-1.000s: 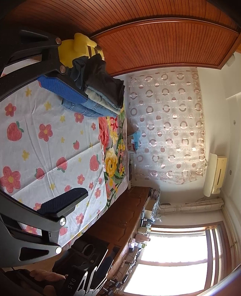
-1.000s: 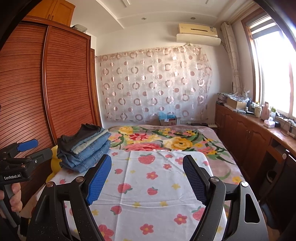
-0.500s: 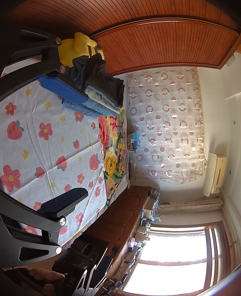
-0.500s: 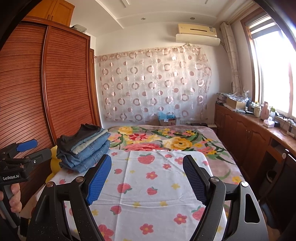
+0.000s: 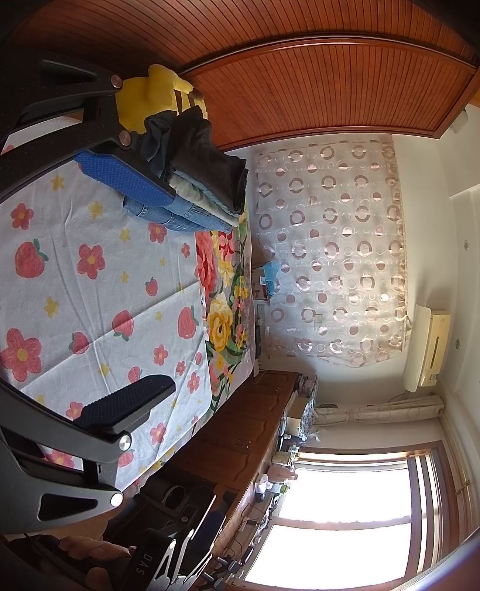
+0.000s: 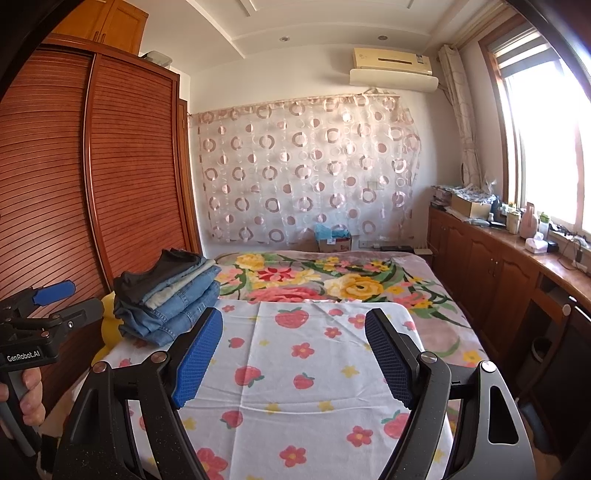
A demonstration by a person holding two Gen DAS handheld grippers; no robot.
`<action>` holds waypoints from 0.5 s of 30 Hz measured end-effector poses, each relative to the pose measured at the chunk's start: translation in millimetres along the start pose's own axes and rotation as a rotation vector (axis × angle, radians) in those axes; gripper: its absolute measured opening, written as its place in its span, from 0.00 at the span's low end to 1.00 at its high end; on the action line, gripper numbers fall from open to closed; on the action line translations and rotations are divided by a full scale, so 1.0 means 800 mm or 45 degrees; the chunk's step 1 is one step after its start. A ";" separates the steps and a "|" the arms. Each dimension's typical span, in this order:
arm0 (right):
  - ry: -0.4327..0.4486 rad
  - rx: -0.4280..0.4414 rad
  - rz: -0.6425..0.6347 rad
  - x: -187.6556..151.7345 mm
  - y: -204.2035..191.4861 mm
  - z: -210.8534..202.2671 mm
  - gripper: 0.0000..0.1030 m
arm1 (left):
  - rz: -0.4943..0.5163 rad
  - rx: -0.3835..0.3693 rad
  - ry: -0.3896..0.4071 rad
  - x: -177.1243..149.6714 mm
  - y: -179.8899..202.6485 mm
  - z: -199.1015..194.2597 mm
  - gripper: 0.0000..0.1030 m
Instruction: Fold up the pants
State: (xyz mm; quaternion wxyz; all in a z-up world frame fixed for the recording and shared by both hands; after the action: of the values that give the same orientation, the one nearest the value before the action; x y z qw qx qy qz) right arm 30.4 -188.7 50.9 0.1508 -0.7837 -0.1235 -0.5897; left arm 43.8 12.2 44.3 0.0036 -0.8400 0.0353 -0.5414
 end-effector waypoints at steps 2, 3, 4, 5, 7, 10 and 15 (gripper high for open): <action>0.000 0.000 -0.001 0.000 0.000 0.000 0.79 | 0.000 0.002 0.000 0.000 0.001 0.000 0.90; 0.000 0.001 0.001 0.000 0.000 0.000 0.79 | 0.000 0.001 0.000 0.000 0.001 -0.001 0.90; 0.002 0.002 0.002 -0.001 0.000 0.000 0.79 | 0.000 0.001 0.000 0.000 0.001 -0.001 0.90; 0.002 0.002 0.003 -0.001 0.000 0.000 0.79 | 0.000 0.003 0.000 0.000 0.001 0.000 0.90; 0.003 0.003 0.002 -0.001 0.000 -0.001 0.79 | 0.000 0.000 0.001 0.000 0.001 0.000 0.90; 0.005 0.003 0.003 -0.001 0.000 -0.001 0.79 | 0.000 0.001 0.002 0.000 0.000 0.000 0.90; 0.005 0.003 0.003 0.000 0.001 0.000 0.79 | 0.000 0.001 0.001 0.000 0.001 -0.001 0.90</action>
State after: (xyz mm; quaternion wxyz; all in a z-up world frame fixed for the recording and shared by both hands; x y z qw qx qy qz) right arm 30.9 -189.8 51.0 0.1526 -0.7825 -0.1232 -0.5910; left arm 43.2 11.5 44.4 0.0039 -0.8398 0.0353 -0.5417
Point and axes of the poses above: each gripper's, at about its wrist camera, not at the fingertips, and z roughly the way its jaws point, y to its right, x to its top, the point moved 3 cm from there along z, roughly the way its jaws point, and after that the axes turned 3 degrees about z, right-handed, at the moved point
